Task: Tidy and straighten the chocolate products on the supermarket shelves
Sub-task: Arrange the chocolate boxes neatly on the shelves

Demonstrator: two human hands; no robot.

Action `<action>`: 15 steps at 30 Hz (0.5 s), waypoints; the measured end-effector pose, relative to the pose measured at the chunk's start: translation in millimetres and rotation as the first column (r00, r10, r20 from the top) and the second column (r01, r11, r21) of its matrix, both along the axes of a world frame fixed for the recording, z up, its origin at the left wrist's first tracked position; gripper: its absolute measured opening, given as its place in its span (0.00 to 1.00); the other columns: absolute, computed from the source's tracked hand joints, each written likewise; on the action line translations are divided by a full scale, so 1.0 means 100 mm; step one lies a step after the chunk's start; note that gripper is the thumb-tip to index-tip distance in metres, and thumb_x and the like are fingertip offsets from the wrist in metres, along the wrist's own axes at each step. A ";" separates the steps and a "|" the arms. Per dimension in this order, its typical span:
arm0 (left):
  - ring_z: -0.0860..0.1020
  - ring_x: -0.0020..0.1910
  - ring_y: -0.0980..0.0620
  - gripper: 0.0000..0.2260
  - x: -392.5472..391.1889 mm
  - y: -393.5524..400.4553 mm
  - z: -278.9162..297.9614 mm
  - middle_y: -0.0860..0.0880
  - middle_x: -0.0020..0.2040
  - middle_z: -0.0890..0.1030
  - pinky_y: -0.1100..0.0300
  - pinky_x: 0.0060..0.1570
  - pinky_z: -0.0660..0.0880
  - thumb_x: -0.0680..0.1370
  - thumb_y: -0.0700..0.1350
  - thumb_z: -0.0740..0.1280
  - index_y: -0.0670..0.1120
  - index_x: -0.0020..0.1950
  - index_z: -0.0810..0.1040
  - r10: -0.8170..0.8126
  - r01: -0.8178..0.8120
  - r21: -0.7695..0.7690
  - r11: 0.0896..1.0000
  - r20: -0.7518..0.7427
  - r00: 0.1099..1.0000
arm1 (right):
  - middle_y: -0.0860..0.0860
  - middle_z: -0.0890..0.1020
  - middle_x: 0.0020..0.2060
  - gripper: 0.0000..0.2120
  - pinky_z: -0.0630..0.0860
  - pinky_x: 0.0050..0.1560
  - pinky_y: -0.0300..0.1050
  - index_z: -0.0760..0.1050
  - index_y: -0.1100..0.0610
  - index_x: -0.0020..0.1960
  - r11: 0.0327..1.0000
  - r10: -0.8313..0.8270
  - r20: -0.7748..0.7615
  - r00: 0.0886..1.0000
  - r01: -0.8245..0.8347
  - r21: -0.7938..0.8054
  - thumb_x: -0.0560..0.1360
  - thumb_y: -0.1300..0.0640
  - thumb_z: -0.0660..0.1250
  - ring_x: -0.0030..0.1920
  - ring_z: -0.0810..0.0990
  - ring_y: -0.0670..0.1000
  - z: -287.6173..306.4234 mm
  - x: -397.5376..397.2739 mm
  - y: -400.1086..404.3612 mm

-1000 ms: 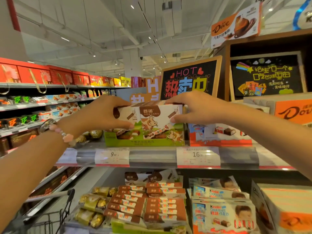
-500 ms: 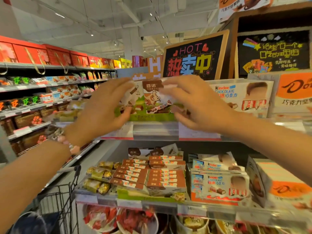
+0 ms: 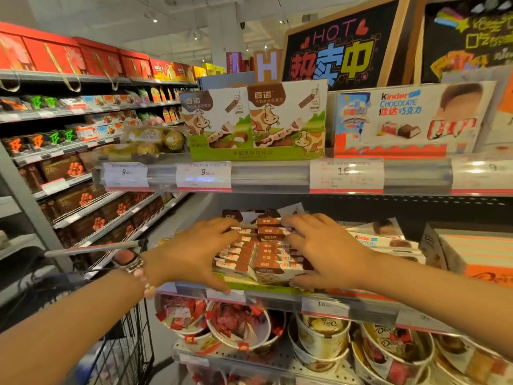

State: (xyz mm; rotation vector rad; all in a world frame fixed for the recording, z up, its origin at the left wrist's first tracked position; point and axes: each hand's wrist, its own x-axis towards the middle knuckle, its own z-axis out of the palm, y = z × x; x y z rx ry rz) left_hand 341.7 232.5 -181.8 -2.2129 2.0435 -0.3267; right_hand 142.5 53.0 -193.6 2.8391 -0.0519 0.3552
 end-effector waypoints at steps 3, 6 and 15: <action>0.61 0.70 0.51 0.49 0.15 -0.09 -0.15 0.52 0.72 0.61 0.55 0.68 0.60 0.59 0.68 0.73 0.50 0.72 0.55 0.096 -0.091 0.059 0.994 -0.086 0.992 | 0.53 0.53 0.76 0.36 0.55 0.70 0.53 0.67 0.49 0.68 0.997 -0.052 -0.005 0.999 0.052 0.050 0.66 0.30 0.63 0.73 0.54 0.55 -0.07 0.04 -0.01; 0.63 0.69 0.51 0.53 0.25 -0.18 -0.26 0.51 0.72 0.63 0.53 0.69 0.61 0.60 0.65 0.75 0.49 0.75 0.49 0.125 -0.116 0.070 0.991 -0.134 0.983 | 0.53 0.52 0.76 0.35 0.60 0.68 0.55 0.66 0.47 0.66 0.989 -0.106 -0.026 0.994 0.109 0.097 0.64 0.31 0.66 0.73 0.55 0.57 -0.08 0.11 -0.04; 0.69 0.55 0.58 0.37 0.41 -0.39 -0.16 0.55 0.57 0.71 0.78 0.51 0.60 0.65 0.53 0.77 0.52 0.70 0.65 0.053 -0.053 0.008 0.999 -0.366 0.929 | 0.51 0.74 0.53 0.25 0.76 0.47 0.47 0.74 0.47 0.56 0.959 -0.110 -0.120 0.987 0.137 0.247 0.63 0.38 0.72 0.51 0.74 0.53 0.14 0.22 -0.15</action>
